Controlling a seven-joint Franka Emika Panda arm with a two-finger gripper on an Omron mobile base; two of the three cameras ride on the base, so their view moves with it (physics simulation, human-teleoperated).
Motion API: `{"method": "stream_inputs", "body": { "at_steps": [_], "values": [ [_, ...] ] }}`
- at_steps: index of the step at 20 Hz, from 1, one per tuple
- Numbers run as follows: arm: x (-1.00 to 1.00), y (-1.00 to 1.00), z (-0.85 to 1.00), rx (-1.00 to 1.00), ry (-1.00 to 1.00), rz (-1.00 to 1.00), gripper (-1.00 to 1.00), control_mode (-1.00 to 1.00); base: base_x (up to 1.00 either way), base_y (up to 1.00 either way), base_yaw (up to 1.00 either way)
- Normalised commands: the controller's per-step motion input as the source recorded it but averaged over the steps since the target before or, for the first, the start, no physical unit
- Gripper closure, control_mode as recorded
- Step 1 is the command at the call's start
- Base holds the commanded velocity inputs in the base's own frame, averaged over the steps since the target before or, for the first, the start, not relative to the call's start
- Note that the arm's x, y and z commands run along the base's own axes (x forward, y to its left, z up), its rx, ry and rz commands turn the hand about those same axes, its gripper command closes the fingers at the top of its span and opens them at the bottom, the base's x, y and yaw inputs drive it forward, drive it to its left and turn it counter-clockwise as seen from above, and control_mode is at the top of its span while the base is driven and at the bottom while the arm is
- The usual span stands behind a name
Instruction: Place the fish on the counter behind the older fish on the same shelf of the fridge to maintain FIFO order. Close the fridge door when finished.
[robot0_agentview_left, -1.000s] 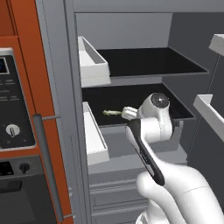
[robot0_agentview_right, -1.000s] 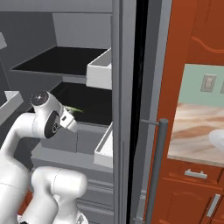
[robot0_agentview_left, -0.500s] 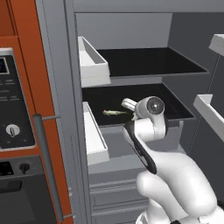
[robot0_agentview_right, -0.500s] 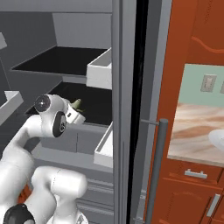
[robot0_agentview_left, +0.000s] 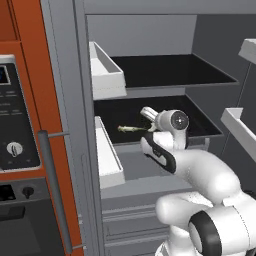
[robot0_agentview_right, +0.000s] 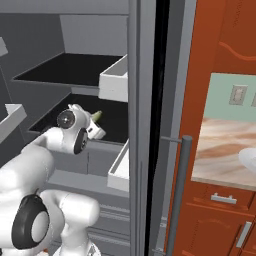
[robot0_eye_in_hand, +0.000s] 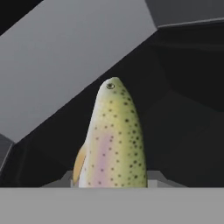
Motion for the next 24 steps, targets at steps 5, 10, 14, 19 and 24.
{"method": "stream_inputs", "body": {
  "at_steps": [5, 10, 14, 19, 24],
  "values": [
    [0.50, -0.10, 0.00, 0.05, 0.00, -0.02, 1.00, -1.00, 0.00, 0.00, 0.00],
    [0.45, 0.00, 0.00, 0.00, -0.01, -0.08, 1.00, -1.00, 0.00, 0.00, 0.00],
    [0.45, 0.00, 0.00, 0.00, 0.00, -0.09, 1.00, -1.00, 0.00, 0.00, 0.00],
    [0.45, 0.00, 0.00, 0.01, 0.00, -0.07, 1.00, -1.00, 0.00, 0.00, 0.00],
    [0.38, 0.00, 0.00, 0.06, 0.00, -0.02, 1.00, -1.00, 0.00, 0.00, 0.00]
  ]
}}
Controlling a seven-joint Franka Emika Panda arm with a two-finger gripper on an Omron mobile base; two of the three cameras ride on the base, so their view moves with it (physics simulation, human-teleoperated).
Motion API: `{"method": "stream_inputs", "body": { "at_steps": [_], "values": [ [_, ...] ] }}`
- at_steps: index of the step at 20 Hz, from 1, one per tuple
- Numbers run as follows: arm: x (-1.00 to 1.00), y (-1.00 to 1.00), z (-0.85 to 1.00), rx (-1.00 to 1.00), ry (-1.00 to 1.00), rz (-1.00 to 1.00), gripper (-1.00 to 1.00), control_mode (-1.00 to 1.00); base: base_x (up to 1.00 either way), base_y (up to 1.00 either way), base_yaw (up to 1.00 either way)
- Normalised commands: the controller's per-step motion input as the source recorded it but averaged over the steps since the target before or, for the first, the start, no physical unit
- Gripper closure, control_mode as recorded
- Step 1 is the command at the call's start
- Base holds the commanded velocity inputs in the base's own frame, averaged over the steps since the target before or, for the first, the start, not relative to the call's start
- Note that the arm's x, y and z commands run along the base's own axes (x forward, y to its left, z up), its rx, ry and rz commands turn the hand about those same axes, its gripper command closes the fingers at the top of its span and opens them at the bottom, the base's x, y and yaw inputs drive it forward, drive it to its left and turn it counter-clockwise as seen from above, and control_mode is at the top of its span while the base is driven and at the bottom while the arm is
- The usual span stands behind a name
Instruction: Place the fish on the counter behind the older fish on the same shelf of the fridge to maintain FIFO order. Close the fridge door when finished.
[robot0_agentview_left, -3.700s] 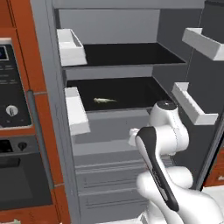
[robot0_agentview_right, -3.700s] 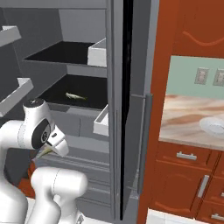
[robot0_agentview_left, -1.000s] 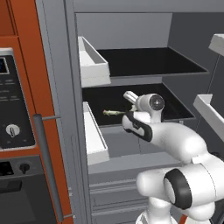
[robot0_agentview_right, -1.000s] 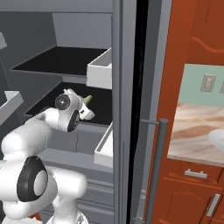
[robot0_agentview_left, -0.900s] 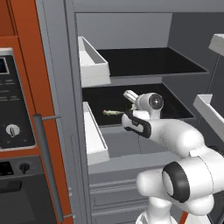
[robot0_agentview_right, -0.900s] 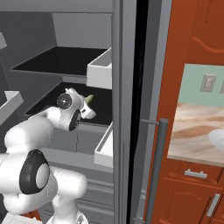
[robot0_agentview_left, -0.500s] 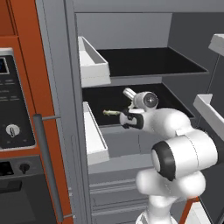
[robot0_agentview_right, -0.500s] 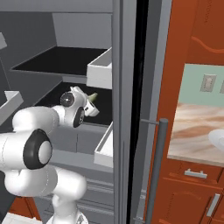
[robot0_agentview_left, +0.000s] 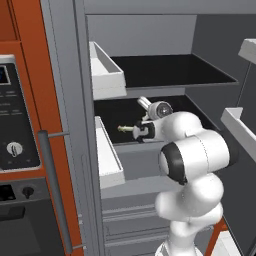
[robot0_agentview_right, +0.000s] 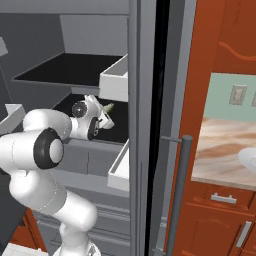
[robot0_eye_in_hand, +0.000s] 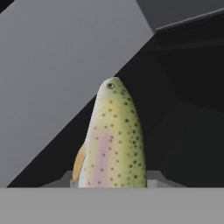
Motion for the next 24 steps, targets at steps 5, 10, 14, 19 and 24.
{"method": "stream_inputs", "body": {
  "at_steps": [5, 10, 14, 19, 24],
  "values": [
    [0.48, 0.01, -0.01, 0.08, 0.00, 0.00, 1.00, -1.00, 0.00, 0.00, 0.00],
    [0.64, 0.00, -0.12, 0.04, 0.00, 0.00, 1.00, -1.00, 0.00, 0.00, 0.00],
    [0.61, 0.00, -0.16, 0.01, 0.00, 0.00, 1.00, -1.00, 0.00, 0.00, 0.00],
    [0.53, 0.07, -0.31, 0.00, 0.00, 0.00, 1.00, -1.00, 0.00, 0.00, 0.00],
    [0.38, 0.25, -0.44, 0.00, 0.00, 0.00, 1.00, -1.00, 0.00, 0.00, 0.00]
  ]
}}
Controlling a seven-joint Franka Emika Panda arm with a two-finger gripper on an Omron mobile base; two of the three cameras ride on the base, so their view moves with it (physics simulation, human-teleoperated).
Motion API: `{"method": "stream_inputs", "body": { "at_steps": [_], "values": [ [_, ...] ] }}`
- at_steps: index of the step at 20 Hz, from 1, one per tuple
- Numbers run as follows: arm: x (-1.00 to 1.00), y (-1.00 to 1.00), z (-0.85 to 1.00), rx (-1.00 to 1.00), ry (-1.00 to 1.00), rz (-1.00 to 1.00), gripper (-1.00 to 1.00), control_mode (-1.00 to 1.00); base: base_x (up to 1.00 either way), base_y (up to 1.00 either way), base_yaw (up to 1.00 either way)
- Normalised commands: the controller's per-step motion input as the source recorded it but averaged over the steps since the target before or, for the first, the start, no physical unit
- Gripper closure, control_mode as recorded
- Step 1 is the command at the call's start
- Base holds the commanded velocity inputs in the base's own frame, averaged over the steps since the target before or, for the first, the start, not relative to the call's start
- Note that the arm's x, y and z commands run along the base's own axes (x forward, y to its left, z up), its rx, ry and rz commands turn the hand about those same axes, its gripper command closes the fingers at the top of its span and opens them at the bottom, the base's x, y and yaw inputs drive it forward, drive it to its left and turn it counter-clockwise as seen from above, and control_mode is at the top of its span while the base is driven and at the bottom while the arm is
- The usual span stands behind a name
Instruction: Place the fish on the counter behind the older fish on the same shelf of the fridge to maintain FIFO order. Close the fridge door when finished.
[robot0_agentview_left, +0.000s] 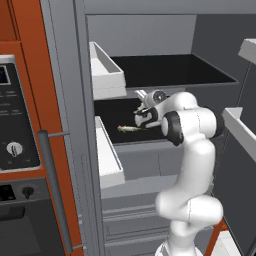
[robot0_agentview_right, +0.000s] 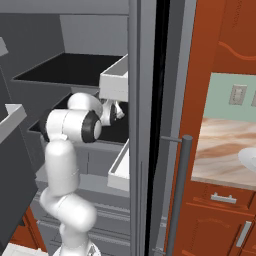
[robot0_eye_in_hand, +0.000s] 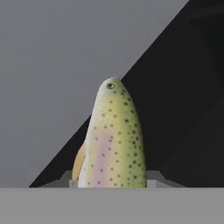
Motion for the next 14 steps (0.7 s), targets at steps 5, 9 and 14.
{"method": "stream_inputs", "body": {
  "at_steps": [5, 9, 14],
  "values": [
    [0.17, 0.38, -0.58, -0.01, 0.00, 0.00, -1.00, -1.00, 0.00, 0.00, 0.00],
    [0.00, 0.30, -0.27, 0.00, -0.01, 0.00, -1.00, -1.00, 0.00, 0.00, 0.00],
    [-0.19, 0.13, -0.06, 0.00, -0.09, 0.00, -1.00, -1.00, 0.00, 0.00, 0.00]
  ]
}}
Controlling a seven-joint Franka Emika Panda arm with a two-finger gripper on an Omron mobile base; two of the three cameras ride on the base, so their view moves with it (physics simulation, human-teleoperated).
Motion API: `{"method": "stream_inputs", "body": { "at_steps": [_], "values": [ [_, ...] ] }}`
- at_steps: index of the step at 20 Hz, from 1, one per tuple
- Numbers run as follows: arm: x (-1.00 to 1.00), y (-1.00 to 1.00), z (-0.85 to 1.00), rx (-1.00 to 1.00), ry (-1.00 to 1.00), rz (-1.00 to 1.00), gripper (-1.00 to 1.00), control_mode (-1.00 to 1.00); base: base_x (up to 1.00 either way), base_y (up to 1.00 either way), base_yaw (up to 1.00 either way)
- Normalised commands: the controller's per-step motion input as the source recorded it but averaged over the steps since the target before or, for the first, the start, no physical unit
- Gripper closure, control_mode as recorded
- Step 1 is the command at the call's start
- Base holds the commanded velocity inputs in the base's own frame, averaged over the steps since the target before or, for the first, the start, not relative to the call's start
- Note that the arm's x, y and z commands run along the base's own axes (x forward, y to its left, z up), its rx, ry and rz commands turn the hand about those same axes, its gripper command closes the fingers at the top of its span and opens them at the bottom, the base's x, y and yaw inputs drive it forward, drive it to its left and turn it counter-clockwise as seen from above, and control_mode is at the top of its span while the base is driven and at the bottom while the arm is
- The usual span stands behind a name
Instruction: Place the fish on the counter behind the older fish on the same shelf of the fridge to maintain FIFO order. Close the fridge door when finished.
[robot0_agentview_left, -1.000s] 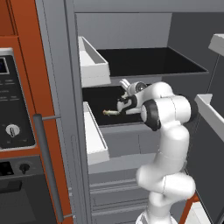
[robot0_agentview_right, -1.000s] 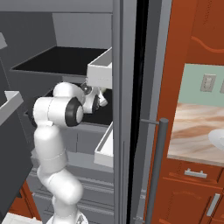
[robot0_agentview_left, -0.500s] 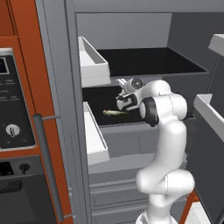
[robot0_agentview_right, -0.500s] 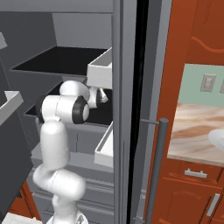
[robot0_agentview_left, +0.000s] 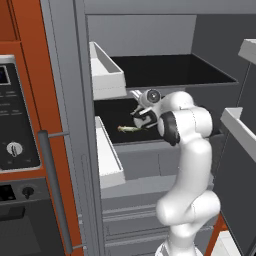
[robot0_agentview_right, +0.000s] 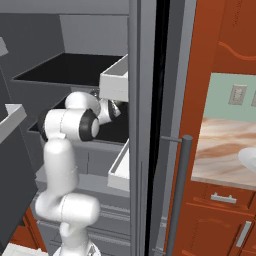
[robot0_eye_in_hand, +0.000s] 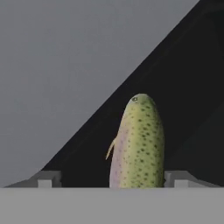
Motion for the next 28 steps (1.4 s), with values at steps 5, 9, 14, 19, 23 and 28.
{"method": "stream_inputs", "body": {
  "at_steps": [5, 9, 14, 19, 23, 28],
  "values": [
    [-0.30, 0.14, 0.00, 0.00, -0.20, 0.00, -1.00, -1.00, 0.00, 0.00, 0.00],
    [-0.16, 0.16, -0.19, 0.00, -0.21, 0.00, -1.00, -1.00, 0.00, 0.00, 0.00],
    [-0.51, 0.08, -0.03, 0.00, -0.09, 0.00, -1.00, -1.00, 0.00, 0.00, 0.00],
    [-0.90, 0.13, 0.10, 0.00, 0.02, -0.01, -1.00, -1.00, 0.00, 0.00, 0.00],
    [-0.97, 0.13, 0.14, 0.00, 0.04, -0.01, -1.00, -1.00, 0.00, 0.00, 0.00],
    [-0.91, 0.10, 0.58, 0.01, 0.17, -0.02, -1.00, -1.00, 0.00, 0.00, 0.00]
  ]
}}
